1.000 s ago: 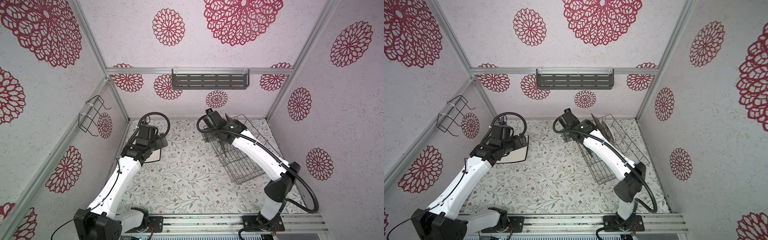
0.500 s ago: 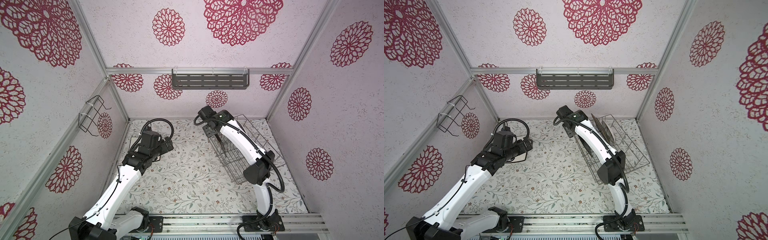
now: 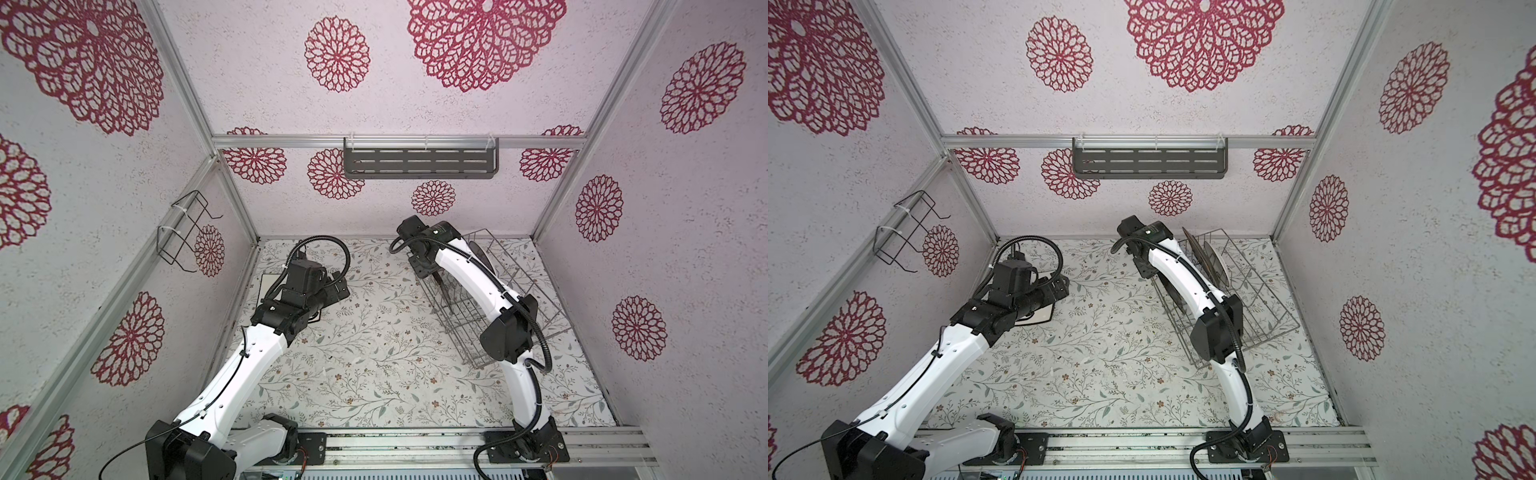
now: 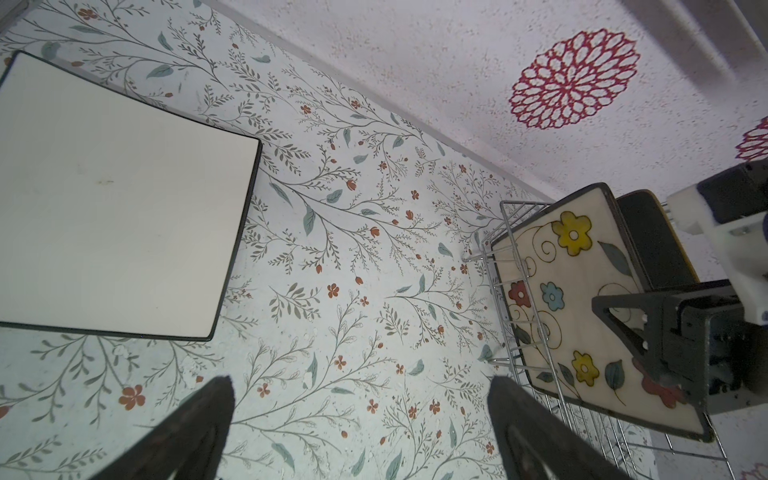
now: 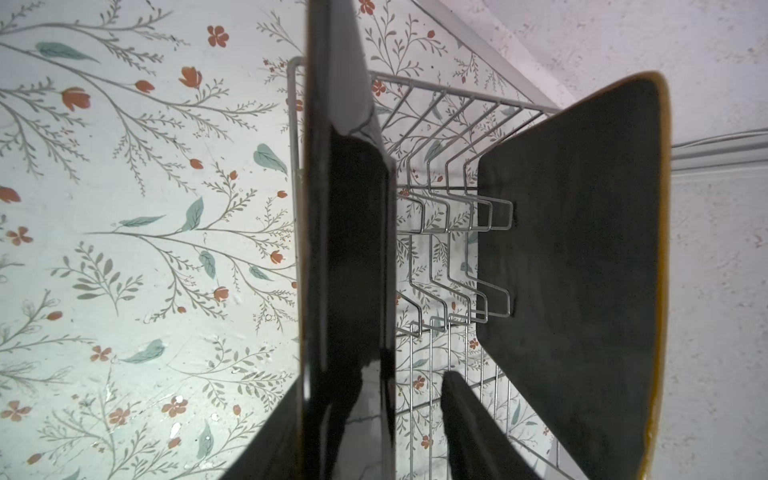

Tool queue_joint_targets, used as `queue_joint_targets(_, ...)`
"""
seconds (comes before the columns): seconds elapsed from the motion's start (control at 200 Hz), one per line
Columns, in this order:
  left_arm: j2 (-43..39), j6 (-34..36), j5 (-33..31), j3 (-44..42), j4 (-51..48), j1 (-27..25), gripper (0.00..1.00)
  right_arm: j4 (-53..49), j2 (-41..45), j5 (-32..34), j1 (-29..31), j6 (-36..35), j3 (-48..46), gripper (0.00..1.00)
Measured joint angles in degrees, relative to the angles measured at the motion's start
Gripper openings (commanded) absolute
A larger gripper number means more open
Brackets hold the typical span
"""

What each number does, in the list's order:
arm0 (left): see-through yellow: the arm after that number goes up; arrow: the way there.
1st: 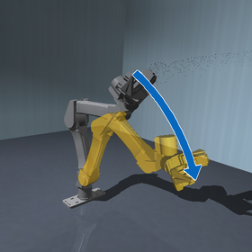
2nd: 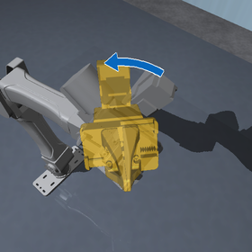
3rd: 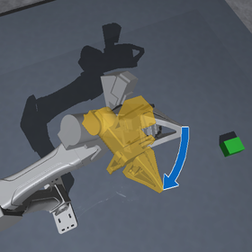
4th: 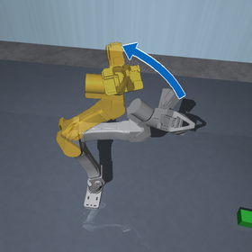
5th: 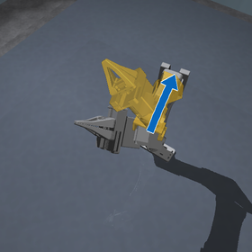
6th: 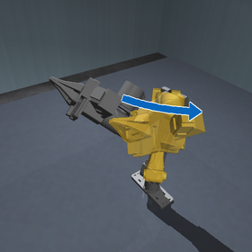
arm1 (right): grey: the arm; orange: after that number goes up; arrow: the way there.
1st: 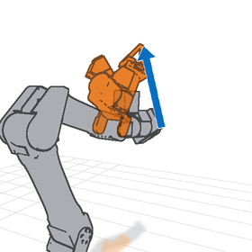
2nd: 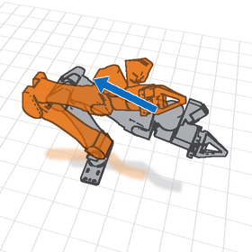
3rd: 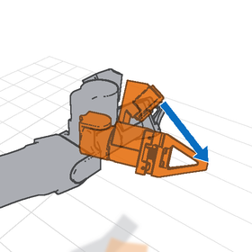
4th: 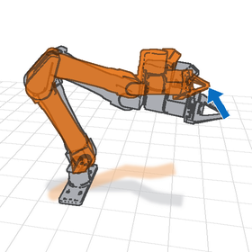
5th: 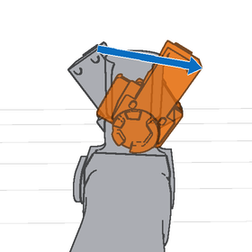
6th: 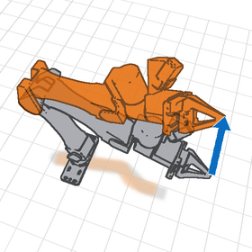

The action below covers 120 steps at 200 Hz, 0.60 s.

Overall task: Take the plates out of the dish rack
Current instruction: 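Move both grippers back over the dish rack toward the patterned plate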

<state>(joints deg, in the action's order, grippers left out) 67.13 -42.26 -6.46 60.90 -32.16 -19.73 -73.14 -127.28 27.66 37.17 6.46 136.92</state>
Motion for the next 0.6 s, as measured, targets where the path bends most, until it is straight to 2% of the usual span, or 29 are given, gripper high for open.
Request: queue_joint_targets(0.601, -0.04, 0.17, -0.44, -0.15, 0.22, 0.0, 1.0, -0.02, 0.0, -1.01, -0.17, -0.85, 0.0, 0.28)
